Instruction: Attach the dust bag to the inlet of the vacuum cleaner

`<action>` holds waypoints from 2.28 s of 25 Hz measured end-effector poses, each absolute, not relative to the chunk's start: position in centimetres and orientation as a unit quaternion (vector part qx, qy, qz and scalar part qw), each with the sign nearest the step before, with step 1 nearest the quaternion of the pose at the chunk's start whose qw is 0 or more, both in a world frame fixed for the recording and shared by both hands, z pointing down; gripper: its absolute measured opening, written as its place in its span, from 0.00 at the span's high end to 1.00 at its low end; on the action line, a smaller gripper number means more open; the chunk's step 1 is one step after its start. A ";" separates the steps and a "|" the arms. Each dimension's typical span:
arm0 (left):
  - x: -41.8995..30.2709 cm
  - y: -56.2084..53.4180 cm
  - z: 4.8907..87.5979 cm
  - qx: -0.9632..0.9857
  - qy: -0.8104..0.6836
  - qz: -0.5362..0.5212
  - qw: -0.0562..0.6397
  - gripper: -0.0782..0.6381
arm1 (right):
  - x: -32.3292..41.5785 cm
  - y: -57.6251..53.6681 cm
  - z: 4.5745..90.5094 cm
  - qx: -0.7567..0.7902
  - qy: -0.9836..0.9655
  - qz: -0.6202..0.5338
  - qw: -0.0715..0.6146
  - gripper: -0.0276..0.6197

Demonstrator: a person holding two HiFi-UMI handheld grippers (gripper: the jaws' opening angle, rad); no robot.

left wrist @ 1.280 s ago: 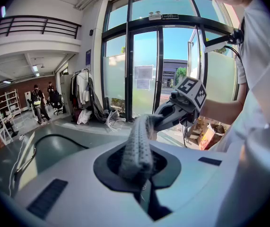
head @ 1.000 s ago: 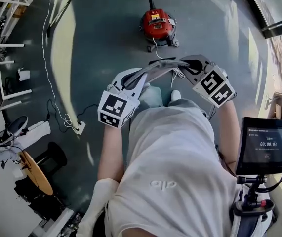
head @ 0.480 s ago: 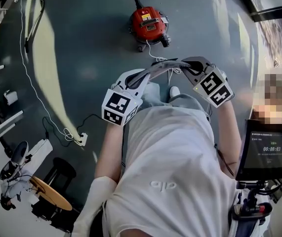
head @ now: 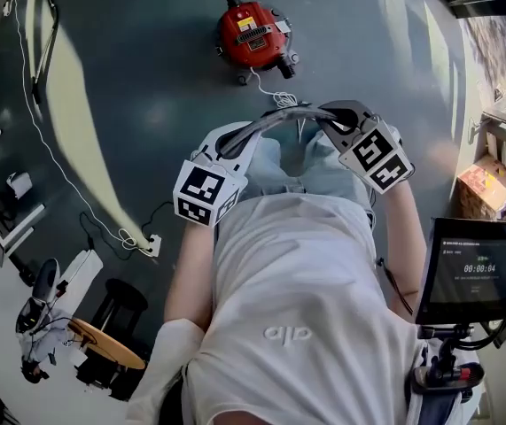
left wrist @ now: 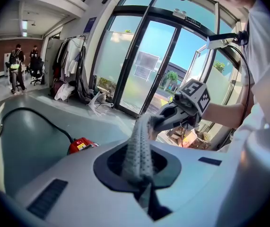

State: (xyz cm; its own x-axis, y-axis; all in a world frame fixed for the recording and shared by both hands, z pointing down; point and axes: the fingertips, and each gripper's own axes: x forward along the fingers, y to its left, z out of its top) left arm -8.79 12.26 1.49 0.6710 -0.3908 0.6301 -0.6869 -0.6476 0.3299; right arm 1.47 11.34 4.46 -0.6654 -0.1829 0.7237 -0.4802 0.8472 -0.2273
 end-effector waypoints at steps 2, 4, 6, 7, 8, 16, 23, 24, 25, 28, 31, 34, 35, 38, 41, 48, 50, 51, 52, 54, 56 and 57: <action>-7.8 12.1 3.2 0.862 -0.316 0.269 0.290 0.87 | 2.4 11.2 6.2 0.176 -0.890 0.210 0.365 0.93; -6.8 12.2 4.9 0.858 -0.313 0.275 0.301 0.87 | 3.4 11.2 7.9 0.171 -0.887 0.215 0.370 0.93; -6.1 12.2 6.7 0.853 -0.308 0.279 0.315 0.87 | 4.2 11.3 9.6 0.169 -0.885 0.223 0.373 0.93; -5.9 12.0 7.7 0.851 -0.306 0.281 0.319 0.87 | 4.4 11.2 10.6 0.168 -0.884 0.227 0.374 0.93; -5.7 11.8 8.7 0.850 -0.305 0.284 0.322 0.87 | 4.6 11.1 11.6 0.168 -0.883 0.230 0.374 0.93; -6.2 11.1 21.4 0.839 -0.316 0.292 0.334 0.87 | 4.0 11.2 24.2 0.160 -0.871 0.264 0.383 0.93; -5.4 10.2 26.3 0.835 -0.327 0.282 0.341 0.87 | 4.7 10.1 28.8 0.157 -0.867 0.256 0.397 0.93; -5.7 10.5 28.3 0.833 -0.329 0.282 0.343 0.87 | 4.5 10.3 30.8 0.155 -0.866 0.258 0.399 0.93; -5.9 10.8 30.2 0.832 -0.330 0.282 0.345 0.87 | 4.2 10.6 32.7 0.154 -0.865 0.258 0.401 0.93; -6.1 11.1 34.5 0.828 -0.338 0.274 0.355 0.87 | 4.1 10.7 36.8 0.156 -0.863 0.255 0.407 0.93; -5.7 10.9 37.9 0.820 -0.353 0.263 0.365 0.87 | 4.4 10.4 40.1 0.164 -0.861 0.249 0.412 0.93; -5.3 10.8 41.3 0.818 -0.365 0.257 0.363 0.87 | 4.9 10.0 43.5 0.176 -0.858 0.244 0.416 0.93; -5.2 10.7 42.4 0.818 -0.370 0.254 0.361 0.87 | 5.0 9.8 44.6 0.180 -0.858 0.242 0.417 0.93; -5.2 10.5 45.5 0.817 -0.384 0.246 0.352 0.87 | 5.0 9.1 47.7 0.196 -0.856 0.228 0.420 0.93; -5.6 9.9 48.9 0.811 -0.412 0.238 0.340 0.87 | 4.5 8.0 51.2 0.216 -0.858 0.196 0.422 0.93; -5.4 9.2 53.7 0.827 -0.448 0.214 0.264 0.87 | 4.3 5.6 56.0 0.304 -0.856 0.124 0.399 0.93; -5.9 8.8 54.3 0.832 -0.456 0.219 0.228 0.87 | 4.0 5.4 56.3 0.322 -0.853 0.097 0.400 0.93; -6.2 8.3 54.6 0.831 -0.461 0.219 0.218 0.87 | 4.0 5.2 56.4 0.330 -0.850 0.083 0.404 0.93; -6.4 7.7 55.0 0.831 -0.467 0.216 0.213 0.87 | 4.0 5.0 56.6 0.336 -0.847 0.071 0.406 0.93; -6.6 6.7 55.9 0.832 -0.471 0.211 0.202 0.87 | 4.0 4.4 57.1 0.345 -0.847 0.059 0.400 0.93; -6.4 6.3 56.8 0.844 -0.455 0.218 0.181 0.87 | 4.2 3.8 57.7 0.351 -0.851 0.058 0.385 0.93; -6.2 6.1 57.1 0.849 -0.448 0.220 0.171 0.87 | 4.4 3.5 58.0 0.352 -0.853 0.056 0.381 0.93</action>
